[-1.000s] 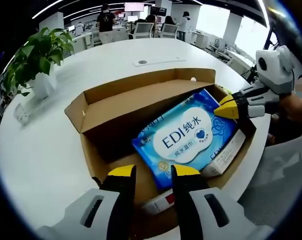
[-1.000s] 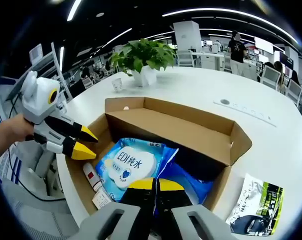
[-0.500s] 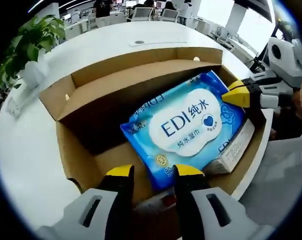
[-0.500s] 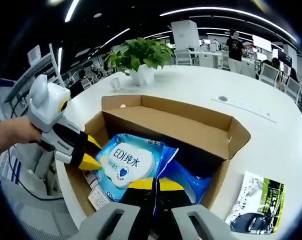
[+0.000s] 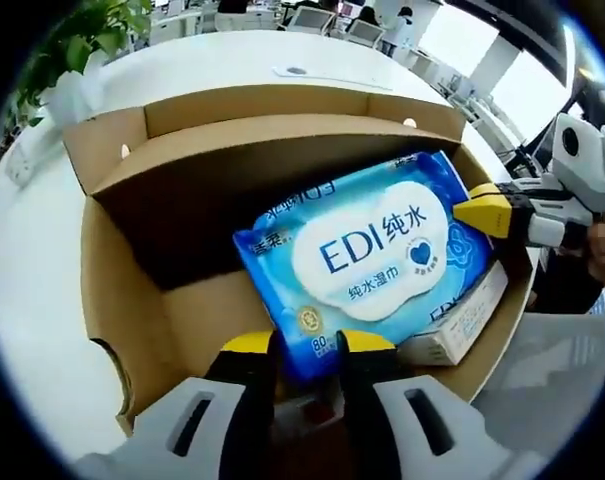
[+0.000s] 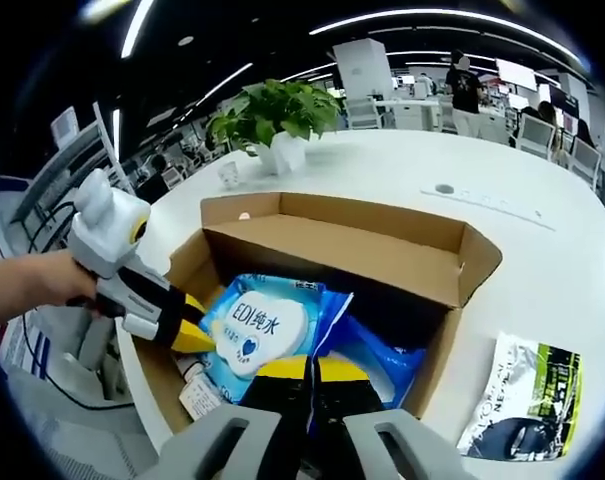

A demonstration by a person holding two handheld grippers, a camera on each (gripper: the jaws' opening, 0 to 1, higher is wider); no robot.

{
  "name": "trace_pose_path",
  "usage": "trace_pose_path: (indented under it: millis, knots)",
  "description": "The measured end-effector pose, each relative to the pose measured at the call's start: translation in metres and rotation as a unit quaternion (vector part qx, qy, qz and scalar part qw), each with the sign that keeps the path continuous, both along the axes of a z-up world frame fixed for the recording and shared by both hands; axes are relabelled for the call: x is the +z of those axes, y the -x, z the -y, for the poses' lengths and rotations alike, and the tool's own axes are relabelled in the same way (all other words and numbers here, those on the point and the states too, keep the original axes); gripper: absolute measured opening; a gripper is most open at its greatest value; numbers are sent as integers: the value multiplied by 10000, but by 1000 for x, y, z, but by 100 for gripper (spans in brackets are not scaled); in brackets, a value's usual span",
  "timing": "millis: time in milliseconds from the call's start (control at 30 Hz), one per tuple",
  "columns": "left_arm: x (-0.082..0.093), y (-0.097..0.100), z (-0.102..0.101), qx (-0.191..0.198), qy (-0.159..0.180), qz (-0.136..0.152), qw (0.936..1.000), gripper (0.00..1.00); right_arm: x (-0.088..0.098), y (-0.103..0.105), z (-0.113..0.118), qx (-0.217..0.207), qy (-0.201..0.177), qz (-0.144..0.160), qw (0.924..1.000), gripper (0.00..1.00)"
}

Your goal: Operate the shoe box by opening the lid, removing the specified soft item, and placing it in the target area until the item is outside and the box remains undamaged.

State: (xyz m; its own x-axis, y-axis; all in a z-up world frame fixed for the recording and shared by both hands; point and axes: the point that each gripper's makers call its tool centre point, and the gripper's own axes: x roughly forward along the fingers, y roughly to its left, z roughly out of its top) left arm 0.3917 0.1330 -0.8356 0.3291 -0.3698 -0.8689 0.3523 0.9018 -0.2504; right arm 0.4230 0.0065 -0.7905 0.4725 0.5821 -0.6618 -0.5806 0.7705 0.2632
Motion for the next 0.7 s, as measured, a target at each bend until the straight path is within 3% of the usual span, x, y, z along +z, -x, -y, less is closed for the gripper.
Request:
trace_pose_path:
  millis: [167,367,700]
  knots:
    - [-1,-1,-1,-36,-129,41,9999,19,-1,0,0,-18,-25,-12,10000,0]
    - [3,-6,-8,-50,-377,326,9987,2,-1,0,0,-77,-90,-26,9999,0]
    - [10,-6,-10,297,-85,326,9990,0,-1,1,0,-141,-166,-81,9997,0]
